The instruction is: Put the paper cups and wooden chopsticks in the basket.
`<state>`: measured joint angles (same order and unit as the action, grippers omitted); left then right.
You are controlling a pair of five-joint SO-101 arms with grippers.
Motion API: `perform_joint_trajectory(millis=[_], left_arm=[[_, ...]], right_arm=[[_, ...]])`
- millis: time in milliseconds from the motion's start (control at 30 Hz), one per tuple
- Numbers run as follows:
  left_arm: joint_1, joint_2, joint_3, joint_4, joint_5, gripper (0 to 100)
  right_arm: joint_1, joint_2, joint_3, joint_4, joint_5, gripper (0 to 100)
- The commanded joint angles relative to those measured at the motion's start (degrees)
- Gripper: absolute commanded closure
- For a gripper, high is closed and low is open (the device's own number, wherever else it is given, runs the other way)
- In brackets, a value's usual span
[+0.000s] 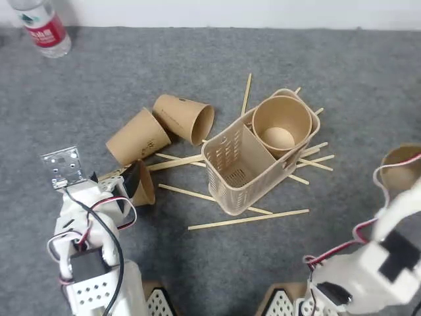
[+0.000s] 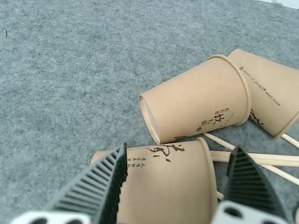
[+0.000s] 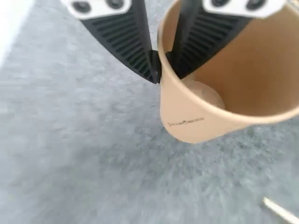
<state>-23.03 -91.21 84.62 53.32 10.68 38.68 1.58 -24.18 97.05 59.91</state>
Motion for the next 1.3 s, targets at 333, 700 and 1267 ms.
perform_joint_trajectory(millis=[333, 700, 1267], left_arm=[[-0.26, -0.44, 0.13, -1.58, 0.09, 67], [-0.26, -0.44, 0.22, -1.58, 0.09, 67], [-0.18, -0.44, 0.22, -1.67, 0.09, 67]], right_arm=[[-28.18, -24.66, -19.43, 3.65, -27.34, 99.1], [-50.33, -25.01, -15.82, 5.67, -43.69, 99.2], [-44.18, -30.37, 8.62, 5.14, -44.92, 99.1]])
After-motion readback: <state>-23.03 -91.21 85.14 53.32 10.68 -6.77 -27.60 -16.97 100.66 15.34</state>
